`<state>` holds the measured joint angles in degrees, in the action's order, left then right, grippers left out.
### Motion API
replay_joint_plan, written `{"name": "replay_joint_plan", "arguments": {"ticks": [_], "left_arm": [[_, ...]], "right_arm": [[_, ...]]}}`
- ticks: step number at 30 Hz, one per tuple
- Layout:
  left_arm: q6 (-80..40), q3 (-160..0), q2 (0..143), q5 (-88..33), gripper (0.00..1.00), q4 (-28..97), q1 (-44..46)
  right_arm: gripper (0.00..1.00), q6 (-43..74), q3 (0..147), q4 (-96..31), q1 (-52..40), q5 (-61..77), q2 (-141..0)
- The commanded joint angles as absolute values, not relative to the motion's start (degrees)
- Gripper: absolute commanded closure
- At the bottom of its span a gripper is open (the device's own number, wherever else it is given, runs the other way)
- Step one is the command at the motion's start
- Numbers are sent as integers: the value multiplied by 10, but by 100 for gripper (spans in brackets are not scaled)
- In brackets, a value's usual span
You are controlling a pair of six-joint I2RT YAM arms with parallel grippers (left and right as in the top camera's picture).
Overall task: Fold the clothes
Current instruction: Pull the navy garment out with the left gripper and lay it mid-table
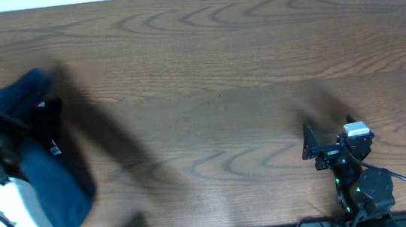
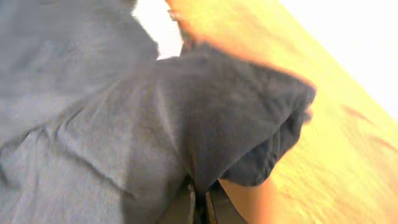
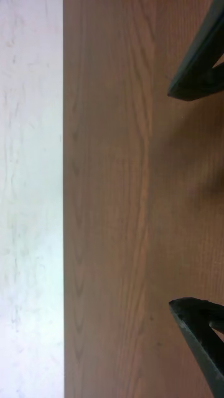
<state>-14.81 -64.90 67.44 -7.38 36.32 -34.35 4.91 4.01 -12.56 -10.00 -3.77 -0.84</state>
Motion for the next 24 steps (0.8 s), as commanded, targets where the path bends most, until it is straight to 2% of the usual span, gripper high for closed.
{"name": "replay_joint_plan", "arguments": {"ticks": [1,14,24], "left_arm": [[-153,-665,654,-86,94,367,-265],[-147,-665,751,-83,94,360,72],[-167,-665,932,-84,94,219,286]], "right_arm": [[1,40,39,-126,-105,-36,-5],[1,40,39,-126,-105,-36,-5],[1,40,39,-126,-105,-36,-5]]}}
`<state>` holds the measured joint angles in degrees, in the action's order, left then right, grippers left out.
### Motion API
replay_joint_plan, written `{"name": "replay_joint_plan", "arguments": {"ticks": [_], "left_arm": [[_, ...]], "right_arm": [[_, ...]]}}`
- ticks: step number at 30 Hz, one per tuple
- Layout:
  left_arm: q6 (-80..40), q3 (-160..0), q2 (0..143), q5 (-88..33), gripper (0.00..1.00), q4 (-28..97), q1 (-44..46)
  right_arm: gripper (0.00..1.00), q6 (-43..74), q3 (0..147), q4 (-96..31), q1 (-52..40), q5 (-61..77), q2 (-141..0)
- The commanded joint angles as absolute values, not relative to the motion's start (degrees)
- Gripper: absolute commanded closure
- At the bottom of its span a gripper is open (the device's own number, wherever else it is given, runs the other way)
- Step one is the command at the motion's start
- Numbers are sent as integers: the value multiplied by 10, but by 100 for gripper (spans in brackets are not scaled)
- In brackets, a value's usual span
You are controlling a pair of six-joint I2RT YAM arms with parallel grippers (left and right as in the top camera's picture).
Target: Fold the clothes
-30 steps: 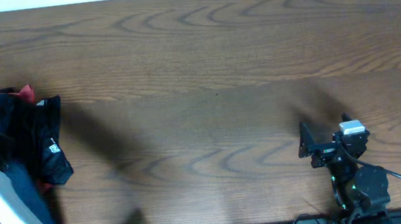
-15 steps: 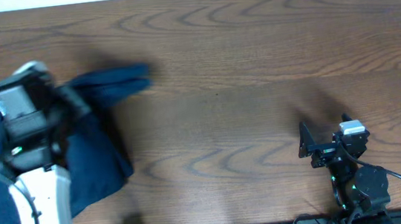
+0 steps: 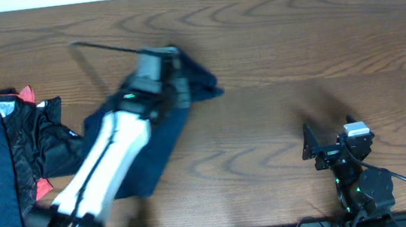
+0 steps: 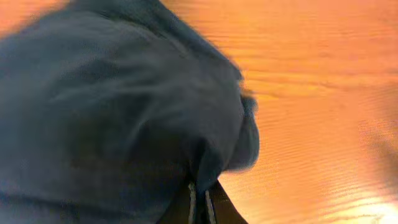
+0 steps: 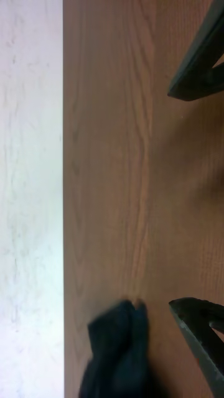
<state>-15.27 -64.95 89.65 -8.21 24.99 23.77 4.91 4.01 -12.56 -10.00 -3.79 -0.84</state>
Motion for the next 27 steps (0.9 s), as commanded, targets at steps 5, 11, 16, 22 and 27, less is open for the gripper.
{"name": "replay_joint_plan", "arguments": {"ticks": [5,11,16,22,27], "left_arm": [[-194,-665,1003,-86,94,116,386],[-194,-665,1047,-84,94,80,476],[-190,-665,1060,-83,94,116,521],[-178,-665,1065,-83,94,137,531],[-177,-668,1057,-74,13,136,521]], "right_arm": [[1,40,39,-126,-105,-36,-5],[1,40,39,-126,-105,-36,-5],[1,40,39,-126,-105,-36,-5],[1,40,39,-126,-105,-36,-5],[1,40,39,-126,-105,-36,-5]]}}
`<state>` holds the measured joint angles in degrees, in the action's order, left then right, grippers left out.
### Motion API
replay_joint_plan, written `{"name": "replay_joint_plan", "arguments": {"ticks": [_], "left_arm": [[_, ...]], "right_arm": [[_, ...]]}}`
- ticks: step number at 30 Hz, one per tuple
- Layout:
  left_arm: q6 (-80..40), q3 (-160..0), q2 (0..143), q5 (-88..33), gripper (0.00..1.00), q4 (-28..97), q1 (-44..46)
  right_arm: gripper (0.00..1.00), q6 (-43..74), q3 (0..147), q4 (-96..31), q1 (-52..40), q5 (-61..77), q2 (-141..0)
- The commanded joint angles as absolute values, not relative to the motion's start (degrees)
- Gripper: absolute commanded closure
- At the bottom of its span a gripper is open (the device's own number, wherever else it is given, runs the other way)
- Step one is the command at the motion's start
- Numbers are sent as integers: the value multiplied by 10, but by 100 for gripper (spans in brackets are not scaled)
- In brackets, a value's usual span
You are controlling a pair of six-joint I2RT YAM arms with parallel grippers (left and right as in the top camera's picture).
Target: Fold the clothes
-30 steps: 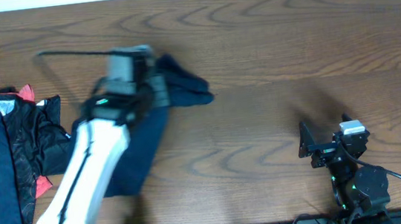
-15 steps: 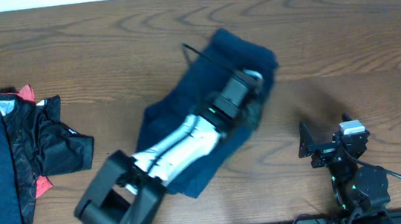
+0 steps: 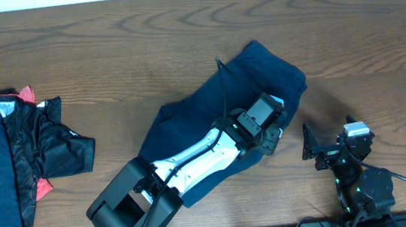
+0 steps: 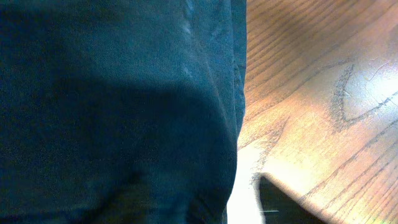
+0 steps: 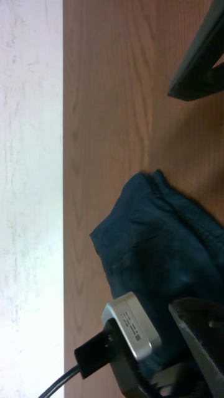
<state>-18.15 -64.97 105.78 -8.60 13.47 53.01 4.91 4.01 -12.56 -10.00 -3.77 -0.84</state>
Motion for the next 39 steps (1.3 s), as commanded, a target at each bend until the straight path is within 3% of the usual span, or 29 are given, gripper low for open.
{"name": "replay_joint_plan", "arguments": {"ticks": [1,4,9,19,24,28,33,39], "left_arm": [[-180,-671,1051,-67,12,136,517],[-181,-695,1021,-64,12,140,498],[-181,-721,942,-64,2,165,471],[-163,-721,748,12,2,380,401],[-157,-717,735,12,2,495,358],[-157,-679,743,11,2,509,332],[-161,-632,746,10,2,485,331],[-202,-595,747,4,2,473,331]], "right_arm": [[1,40,39,-126,-105,-36,-5],[1,40,39,-126,-105,-36,-5],[1,40,39,-126,-105,-36,-5],[1,40,39,-124,-105,-36,-5],[1,63,39,-125,-105,-21,-6],[1,112,66,-176,-105,-12,-20],[1,120,164,-284,-105,-15,-108],[1,133,323,-391,-105,-4,-338]]}}
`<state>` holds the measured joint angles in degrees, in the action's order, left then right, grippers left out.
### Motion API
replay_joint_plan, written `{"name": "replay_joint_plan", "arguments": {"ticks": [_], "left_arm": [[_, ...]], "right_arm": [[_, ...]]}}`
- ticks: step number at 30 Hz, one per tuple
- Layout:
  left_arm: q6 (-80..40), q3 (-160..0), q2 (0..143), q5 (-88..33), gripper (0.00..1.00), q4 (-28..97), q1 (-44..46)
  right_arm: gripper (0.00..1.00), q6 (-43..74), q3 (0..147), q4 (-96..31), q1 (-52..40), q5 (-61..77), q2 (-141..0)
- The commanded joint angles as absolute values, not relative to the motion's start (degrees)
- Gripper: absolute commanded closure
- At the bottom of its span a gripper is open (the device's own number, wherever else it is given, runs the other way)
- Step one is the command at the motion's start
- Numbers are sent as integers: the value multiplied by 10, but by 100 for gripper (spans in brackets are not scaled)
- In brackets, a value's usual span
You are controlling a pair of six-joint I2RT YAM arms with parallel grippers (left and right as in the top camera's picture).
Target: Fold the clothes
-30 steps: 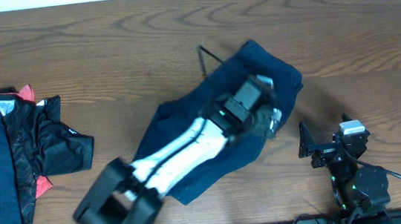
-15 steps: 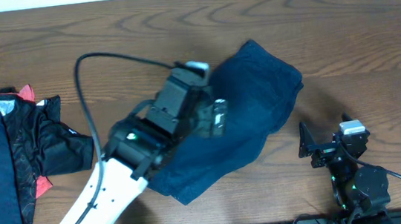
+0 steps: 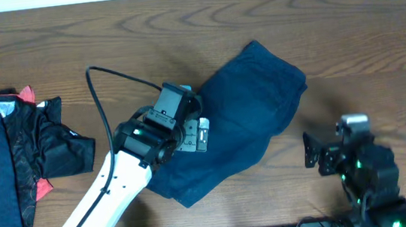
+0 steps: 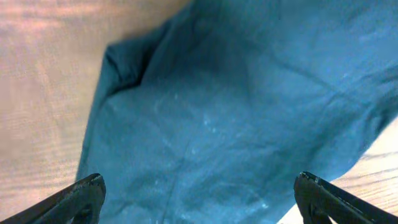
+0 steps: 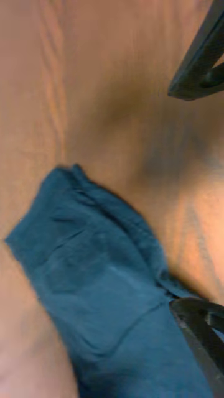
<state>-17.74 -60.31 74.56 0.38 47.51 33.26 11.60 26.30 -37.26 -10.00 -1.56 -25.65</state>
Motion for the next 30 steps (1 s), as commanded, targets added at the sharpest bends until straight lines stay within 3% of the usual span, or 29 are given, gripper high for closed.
{"name": "replay_joint_plan", "arguments": {"ticks": [1,6,12,18,30], "left_arm": [[-210,-595,747,4,2,474,331],[-249,-594,747,-10,2,477,331],[-360,-536,747,-47,2,469,331],[-467,-423,747,-45,2,437,318],[-600,-369,747,62,2,463,289]], "right_arm": [[1,132,355,-406,-105,6,-390],[1,79,510,-490,-105,98,-631],[1,90,612,-521,-86,121,-794],[1,88,634,-519,-30,140,-823],[1,36,633,-551,42,174,-823]]}}
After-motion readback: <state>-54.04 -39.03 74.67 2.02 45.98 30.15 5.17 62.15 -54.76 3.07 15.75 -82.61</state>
